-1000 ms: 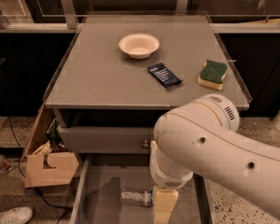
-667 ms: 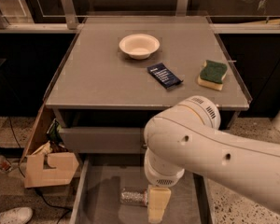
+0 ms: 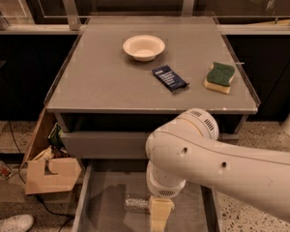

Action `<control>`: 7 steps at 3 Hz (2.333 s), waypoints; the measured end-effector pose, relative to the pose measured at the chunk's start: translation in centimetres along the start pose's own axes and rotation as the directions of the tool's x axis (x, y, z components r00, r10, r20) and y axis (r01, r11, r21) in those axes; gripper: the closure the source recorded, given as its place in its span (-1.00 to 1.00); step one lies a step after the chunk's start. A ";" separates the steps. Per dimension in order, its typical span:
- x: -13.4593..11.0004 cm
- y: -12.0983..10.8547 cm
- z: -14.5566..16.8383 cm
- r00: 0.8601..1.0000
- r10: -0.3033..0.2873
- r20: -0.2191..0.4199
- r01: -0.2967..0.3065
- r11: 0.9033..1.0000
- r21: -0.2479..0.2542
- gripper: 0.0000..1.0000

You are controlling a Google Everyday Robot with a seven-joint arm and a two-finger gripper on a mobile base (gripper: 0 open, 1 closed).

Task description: Pick water bottle from middle drawer and place on counter

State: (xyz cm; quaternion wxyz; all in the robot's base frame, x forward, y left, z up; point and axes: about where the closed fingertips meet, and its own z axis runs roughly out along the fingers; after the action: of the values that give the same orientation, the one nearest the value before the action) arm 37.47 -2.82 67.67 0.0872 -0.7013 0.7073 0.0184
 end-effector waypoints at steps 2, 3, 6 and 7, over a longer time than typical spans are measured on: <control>0.1 -0.6 5.9 1.000 0.015 -0.008 -0.015 0.999 -0.041 -1.00; -1.7 -0.3 11.1 1.000 0.004 -0.020 -0.006 0.996 -0.087 -1.00; -0.7 -2.3 17.4 0.997 0.065 -0.036 -0.068 0.992 -0.106 -1.00; -0.6 -2.3 17.4 0.997 0.065 -0.036 -0.068 0.992 -0.106 -1.00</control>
Offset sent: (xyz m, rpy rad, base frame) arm 0.0277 0.0014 -0.0772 0.0102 0.0549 -0.0172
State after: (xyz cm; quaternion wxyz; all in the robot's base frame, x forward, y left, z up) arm 41.46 0.37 50.86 0.0375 -0.6812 0.7295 0.0477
